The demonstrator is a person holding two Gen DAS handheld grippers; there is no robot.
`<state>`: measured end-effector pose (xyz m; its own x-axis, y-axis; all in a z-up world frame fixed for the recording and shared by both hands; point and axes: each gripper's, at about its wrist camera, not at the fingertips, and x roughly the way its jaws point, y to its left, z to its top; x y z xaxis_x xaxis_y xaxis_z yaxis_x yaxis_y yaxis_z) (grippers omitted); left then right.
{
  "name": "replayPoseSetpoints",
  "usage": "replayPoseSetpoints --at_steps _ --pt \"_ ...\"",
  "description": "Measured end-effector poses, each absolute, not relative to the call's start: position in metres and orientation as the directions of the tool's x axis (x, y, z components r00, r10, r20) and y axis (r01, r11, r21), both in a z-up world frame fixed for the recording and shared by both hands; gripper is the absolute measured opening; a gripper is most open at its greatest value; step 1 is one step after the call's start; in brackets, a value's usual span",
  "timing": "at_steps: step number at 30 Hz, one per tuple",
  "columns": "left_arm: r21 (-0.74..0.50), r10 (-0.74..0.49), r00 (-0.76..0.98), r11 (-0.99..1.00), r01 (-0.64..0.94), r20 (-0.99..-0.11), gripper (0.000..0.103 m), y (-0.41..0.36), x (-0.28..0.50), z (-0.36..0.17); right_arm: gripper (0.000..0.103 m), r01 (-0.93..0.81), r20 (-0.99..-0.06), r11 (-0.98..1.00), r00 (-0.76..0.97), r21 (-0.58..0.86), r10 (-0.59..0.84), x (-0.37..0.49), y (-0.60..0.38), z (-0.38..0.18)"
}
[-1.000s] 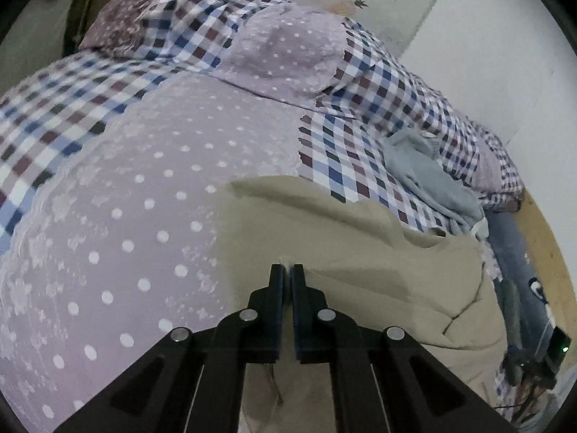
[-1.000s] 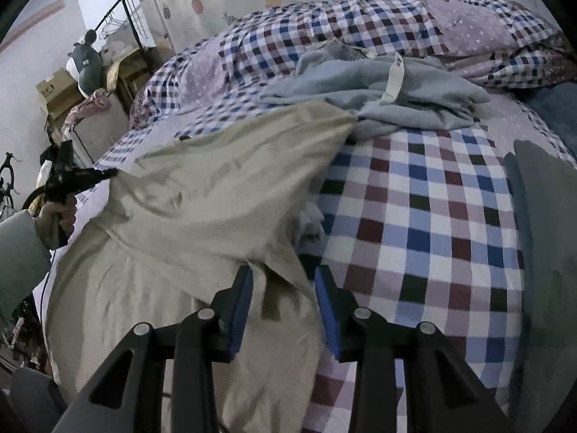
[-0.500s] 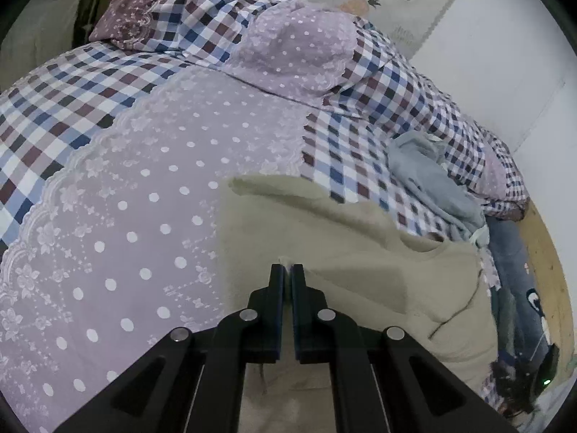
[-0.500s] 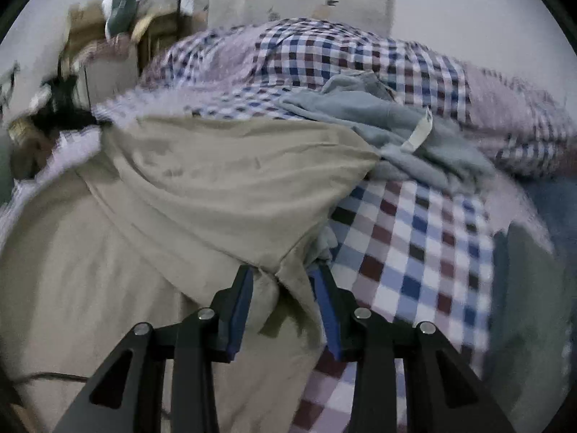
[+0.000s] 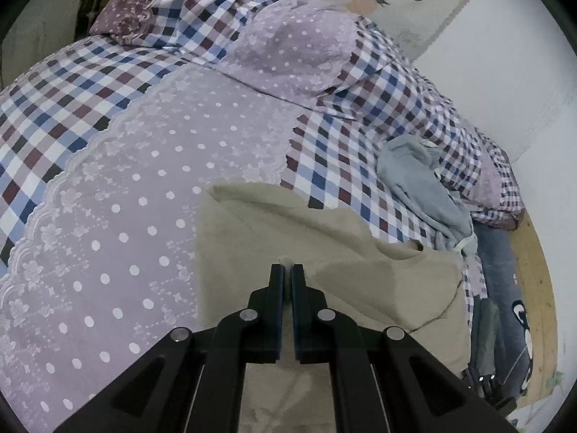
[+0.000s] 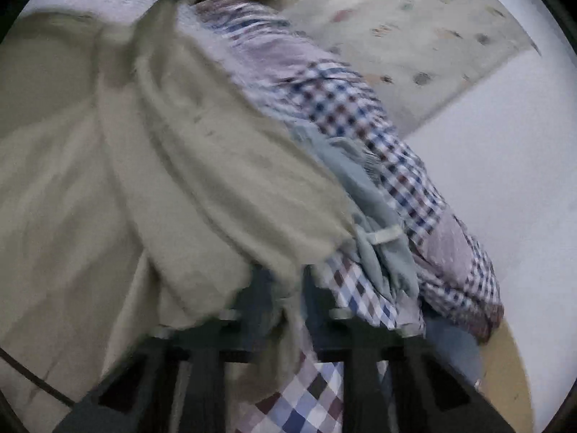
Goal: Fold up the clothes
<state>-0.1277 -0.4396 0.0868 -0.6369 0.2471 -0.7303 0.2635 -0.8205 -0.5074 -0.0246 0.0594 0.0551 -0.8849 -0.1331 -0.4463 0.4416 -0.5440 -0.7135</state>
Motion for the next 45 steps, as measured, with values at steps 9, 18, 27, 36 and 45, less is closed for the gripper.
replayPoseSetpoints --at_steps 9,18,27,36,45 --pt "-0.47 0.209 -0.577 -0.81 0.351 -0.79 0.003 -0.449 -0.142 0.082 0.002 0.424 -0.387 -0.604 -0.9 -0.675 -0.199 -0.015 0.082 0.086" --pt "-0.451 0.208 -0.566 -0.829 0.331 -0.798 0.046 -0.431 -0.145 0.059 0.006 0.504 -0.507 -0.661 -0.836 -0.556 -0.211 -0.019 0.096 0.079" --pt "-0.401 0.188 -0.533 -0.859 0.318 -0.825 0.066 -0.408 -0.085 0.056 0.033 0.556 -0.587 -0.697 -0.774 -0.452 -0.237 -0.02 0.105 0.074" --pt "-0.304 0.092 -0.458 -0.858 0.415 -0.884 0.043 -0.39 -0.107 0.029 0.033 0.586 -0.579 -0.664 -0.768 -0.463 -0.274 -0.014 0.088 0.072" --pt "-0.244 0.003 -0.433 -0.828 0.504 -0.902 0.019 -0.383 -0.117 0.024 0.033 0.6 -0.586 -0.674 -0.755 -0.432 -0.296 -0.015 0.092 0.074"
